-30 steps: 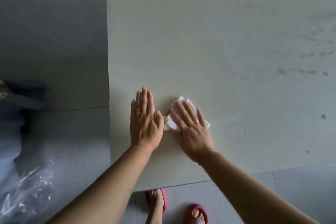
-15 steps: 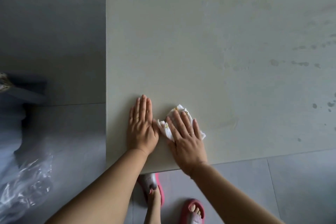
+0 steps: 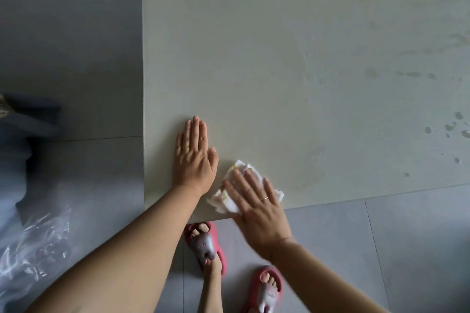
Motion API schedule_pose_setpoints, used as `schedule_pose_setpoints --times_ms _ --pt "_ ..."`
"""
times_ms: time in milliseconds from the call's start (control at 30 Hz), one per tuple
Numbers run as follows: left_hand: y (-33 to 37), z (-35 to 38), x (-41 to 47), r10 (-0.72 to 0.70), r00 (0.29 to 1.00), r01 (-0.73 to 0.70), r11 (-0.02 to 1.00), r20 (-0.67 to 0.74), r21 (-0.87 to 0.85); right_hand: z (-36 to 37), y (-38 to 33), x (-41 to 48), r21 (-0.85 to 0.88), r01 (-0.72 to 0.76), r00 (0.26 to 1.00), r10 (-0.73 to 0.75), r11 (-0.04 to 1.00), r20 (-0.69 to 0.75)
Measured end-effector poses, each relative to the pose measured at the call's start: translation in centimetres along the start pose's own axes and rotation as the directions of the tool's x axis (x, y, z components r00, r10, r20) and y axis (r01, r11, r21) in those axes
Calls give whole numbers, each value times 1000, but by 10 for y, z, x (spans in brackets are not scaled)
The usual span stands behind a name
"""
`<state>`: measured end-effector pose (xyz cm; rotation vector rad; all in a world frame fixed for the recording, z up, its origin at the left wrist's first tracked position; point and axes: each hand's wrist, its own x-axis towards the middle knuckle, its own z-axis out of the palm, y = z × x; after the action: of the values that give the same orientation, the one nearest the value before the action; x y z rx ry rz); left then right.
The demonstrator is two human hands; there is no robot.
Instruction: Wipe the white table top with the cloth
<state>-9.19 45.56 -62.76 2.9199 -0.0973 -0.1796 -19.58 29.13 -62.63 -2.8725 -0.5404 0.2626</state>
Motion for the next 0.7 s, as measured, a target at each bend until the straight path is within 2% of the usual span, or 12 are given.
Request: schedule_pose_setpoints --times_ms 67,133,200,267,300,333,367,400,467,533,600,700 --pt "-2 1 -1 4 1000 -4 1000 2 -4 -10 48 -9 5 -98 995 98 995 -7" --pt "-1 2 0 -6 1000 6 1000 -9 -15 -24 97 -19 43 -309 950 310 950 -31" --pt "3 2 3 -32 999 31 999 -25 -39 -36 128 -25 110 -504 857 512 856 -52" --pt "13 1 7 -35 998 32 998 -44 -57 -37 124 -17 157 -678 718 693 718 -66" --pt "21 1 10 -18 999 15 998 -47 -62 -35 110 -9 181 -730 659 749 659 -68" --pt "32 2 14 6 999 -9 998 -47 -68 -31 90 -1 198 -733 652 755 650 -66" --pt "44 3 18 32 999 -35 997 -44 -72 -25 68 3 193 -682 709 703 705 -64" --pt "56 4 21 54 998 -57 995 -39 -76 -18 47 3 169 -584 800 598 794 -48" --pt "73 10 26 75 997 -76 994 -23 -82 -11 30 -8 90 -326 945 328 941 -13" --pt "77 17 25 69 998 -68 995 10 -71 -16 58 -15 58 -153 988 152 987 19" --pt "74 21 21 76 997 -75 996 22 -37 -26 104 -20 55 -193 981 193 980 10" --pt "73 21 20 84 996 -83 996 6 -14 -45 170 -27 92 -456 887 461 885 -39"
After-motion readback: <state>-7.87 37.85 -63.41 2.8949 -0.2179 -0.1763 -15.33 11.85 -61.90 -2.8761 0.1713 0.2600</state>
